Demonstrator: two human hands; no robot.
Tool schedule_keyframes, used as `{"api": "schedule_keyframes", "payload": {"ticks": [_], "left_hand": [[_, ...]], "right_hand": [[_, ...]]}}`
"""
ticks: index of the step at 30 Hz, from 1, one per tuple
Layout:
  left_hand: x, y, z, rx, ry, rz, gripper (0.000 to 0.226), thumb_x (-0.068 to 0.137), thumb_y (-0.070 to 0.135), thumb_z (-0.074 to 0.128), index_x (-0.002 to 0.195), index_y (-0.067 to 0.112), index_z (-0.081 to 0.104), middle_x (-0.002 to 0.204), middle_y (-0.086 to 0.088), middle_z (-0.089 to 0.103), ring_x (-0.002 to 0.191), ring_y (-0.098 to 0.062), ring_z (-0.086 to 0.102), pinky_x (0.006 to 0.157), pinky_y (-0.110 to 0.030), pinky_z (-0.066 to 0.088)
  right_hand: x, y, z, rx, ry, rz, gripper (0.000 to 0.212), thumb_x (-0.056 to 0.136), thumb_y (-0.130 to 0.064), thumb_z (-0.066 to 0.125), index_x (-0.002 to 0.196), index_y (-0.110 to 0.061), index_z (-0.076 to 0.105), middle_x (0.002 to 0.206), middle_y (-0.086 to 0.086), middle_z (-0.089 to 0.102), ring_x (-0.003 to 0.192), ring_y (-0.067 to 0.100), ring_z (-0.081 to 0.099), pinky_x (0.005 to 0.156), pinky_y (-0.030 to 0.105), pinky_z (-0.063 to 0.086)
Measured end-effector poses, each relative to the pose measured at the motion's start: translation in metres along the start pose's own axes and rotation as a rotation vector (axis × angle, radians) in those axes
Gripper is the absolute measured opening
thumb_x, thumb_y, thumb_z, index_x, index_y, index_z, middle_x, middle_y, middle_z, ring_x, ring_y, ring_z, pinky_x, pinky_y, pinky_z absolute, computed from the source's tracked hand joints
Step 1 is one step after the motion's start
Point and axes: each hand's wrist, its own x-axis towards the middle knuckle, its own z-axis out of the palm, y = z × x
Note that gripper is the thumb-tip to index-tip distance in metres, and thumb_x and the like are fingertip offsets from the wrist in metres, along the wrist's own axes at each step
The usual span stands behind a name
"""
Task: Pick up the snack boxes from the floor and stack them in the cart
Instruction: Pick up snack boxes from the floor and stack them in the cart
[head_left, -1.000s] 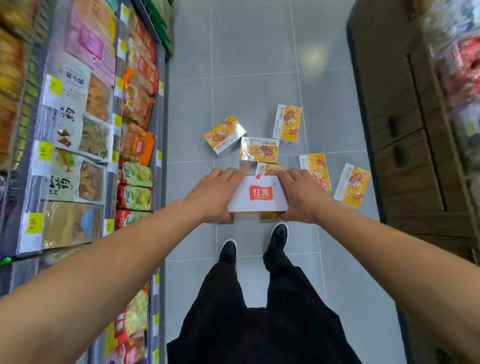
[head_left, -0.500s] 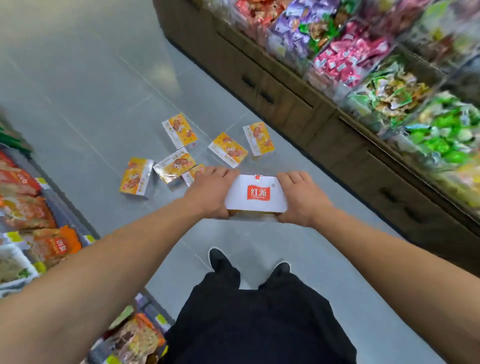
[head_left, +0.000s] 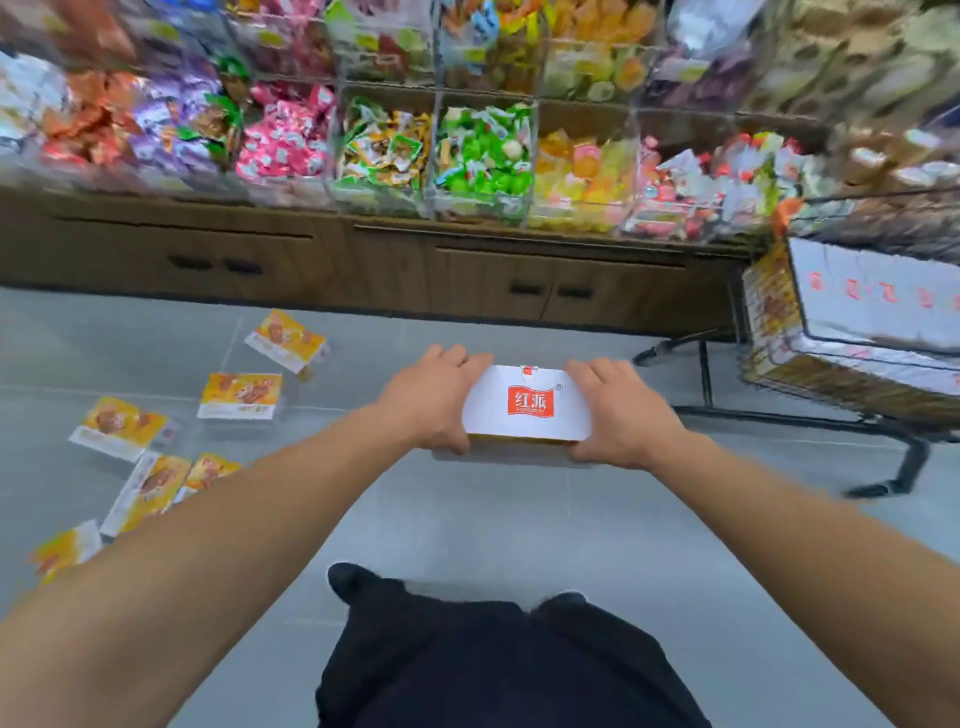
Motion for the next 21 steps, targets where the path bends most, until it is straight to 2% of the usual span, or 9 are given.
{"api": "schedule_keyframes", "payload": {"ticks": [6,10,15,21], "left_hand": [[0.069,0.157,-0.015,0.11,0.052,0.218,0.094,0.058,0.04,0.081,0.137,0.031,0.03,0.125,0.005,0.047,0.115,-0.019,0.04,0.07,-0.038,0.052],[0.125,0.254,-0.032,0.164,0.086,0.375,0.099,0.059,0.044,0.082,0.141,0.03,0.029,0.128,0.005,0.045,0.118,-0.02,0.04,0.071,-0.033,0.042],[0.196,0.336,-0.051,0.198,0.125,0.495,0.104,0.055,0.054,0.081,0.14,0.032,0.026,0.128,0.005,0.045,0.118,-0.021,0.041,0.083,-0.044,0.053],[0.311,0.418,-0.076,0.175,0.128,0.611,0.106,0.054,0.054,0.076,0.143,0.027,0.025,0.126,0.001,0.043,0.115,-0.024,0.038,0.085,-0.05,0.052]], "right_hand": [[-0.09,0.14,-0.027,0.046,0.093,0.21,0.099,0.064,-0.052,0.08,0.143,-0.029,0.024,0.139,-0.003,0.041,0.129,0.022,0.034,0.101,0.044,0.046],[-0.133,0.227,-0.045,0.061,0.168,0.37,0.103,0.064,-0.052,0.08,0.146,-0.028,0.022,0.142,-0.003,0.038,0.132,0.023,0.032,0.098,0.045,0.045],[-0.151,0.318,-0.068,0.06,0.226,0.463,0.107,0.061,-0.054,0.079,0.147,-0.026,0.022,0.142,0.0,0.039,0.13,0.025,0.032,0.104,0.045,0.043],[-0.135,0.439,-0.107,0.019,0.287,0.537,0.109,0.059,-0.056,0.077,0.149,-0.024,0.024,0.144,0.0,0.041,0.132,0.025,0.035,0.106,0.045,0.042]]}}
